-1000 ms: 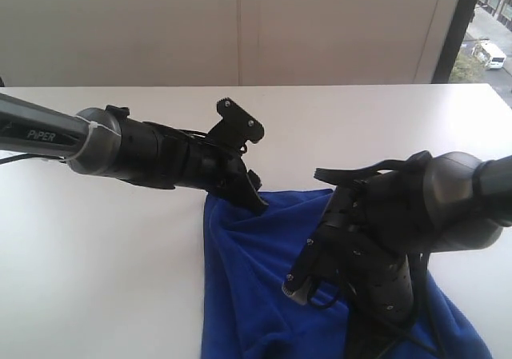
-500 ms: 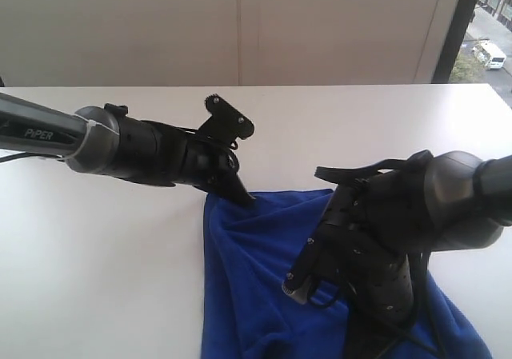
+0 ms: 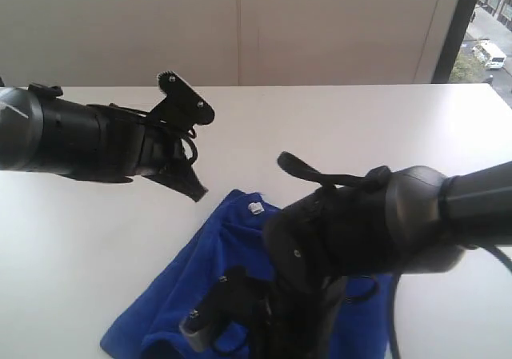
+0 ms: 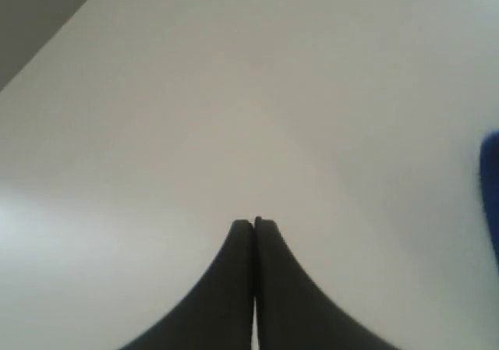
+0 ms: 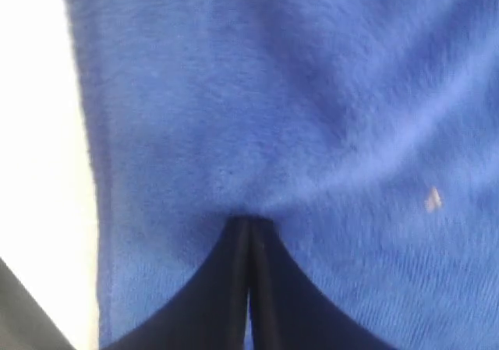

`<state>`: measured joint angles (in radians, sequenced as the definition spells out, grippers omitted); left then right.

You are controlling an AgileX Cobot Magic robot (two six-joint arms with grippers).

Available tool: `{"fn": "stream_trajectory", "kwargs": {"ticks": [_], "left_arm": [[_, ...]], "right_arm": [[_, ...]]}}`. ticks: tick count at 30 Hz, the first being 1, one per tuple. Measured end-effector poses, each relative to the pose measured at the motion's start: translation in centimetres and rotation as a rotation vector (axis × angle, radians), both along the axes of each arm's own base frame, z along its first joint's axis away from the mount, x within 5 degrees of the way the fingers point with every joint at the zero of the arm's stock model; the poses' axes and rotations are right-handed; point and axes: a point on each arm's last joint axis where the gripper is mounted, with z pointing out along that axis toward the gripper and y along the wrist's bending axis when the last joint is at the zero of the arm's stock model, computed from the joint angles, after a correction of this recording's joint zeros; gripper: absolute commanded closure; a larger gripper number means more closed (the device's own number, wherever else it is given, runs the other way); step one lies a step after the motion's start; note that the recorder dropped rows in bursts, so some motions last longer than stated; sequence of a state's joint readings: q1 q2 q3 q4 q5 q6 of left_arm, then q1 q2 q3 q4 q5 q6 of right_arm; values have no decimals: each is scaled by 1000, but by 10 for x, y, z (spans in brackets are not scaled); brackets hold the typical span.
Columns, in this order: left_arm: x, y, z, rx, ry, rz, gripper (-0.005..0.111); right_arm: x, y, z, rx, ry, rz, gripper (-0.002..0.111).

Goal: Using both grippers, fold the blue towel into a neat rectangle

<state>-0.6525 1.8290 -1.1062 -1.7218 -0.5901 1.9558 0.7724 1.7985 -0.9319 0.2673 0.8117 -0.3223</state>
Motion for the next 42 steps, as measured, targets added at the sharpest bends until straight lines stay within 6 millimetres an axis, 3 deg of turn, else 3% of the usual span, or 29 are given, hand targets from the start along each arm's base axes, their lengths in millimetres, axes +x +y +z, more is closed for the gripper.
{"fn": "stream_trajectory", "kwargs": {"ticks": [3,6,9,11,13,16,20,27,31,38,42], "left_arm": [[-11,9,-7,23,30,2,107],[-25,16,-1,-1,36,-26,107],[-56,12,22,-207,52,-198,107],[-83,2,31,-428,132,-358,107],[-99,-4,24,-563,247,-431,107],[-110,-2,1,-580,393,-401,107],[-120,0,-19,-519,551,-407,107],[-125,15,-47,-290,724,-310,107],[-123,26,-53,-163,741,-224,107],[-107,39,-56,-2,644,-82,107],[-75,51,-52,288,456,-18,107]], "right_arm": [[10,13,10,56,-67,25,108],[26,10,28,56,-172,39,108],[59,-22,51,-57,-347,-29,108],[82,-57,60,-118,-403,-128,108],[97,-81,66,-134,-416,-210,108],[113,-107,74,-106,-391,-258,108],[112,-102,76,88,-317,-204,108],[113,-98,77,138,-321,-199,108],[113,-98,77,140,-324,-201,108],[113,-97,77,140,-324,-200,108],[113,-97,77,142,-326,-201,108]]}}
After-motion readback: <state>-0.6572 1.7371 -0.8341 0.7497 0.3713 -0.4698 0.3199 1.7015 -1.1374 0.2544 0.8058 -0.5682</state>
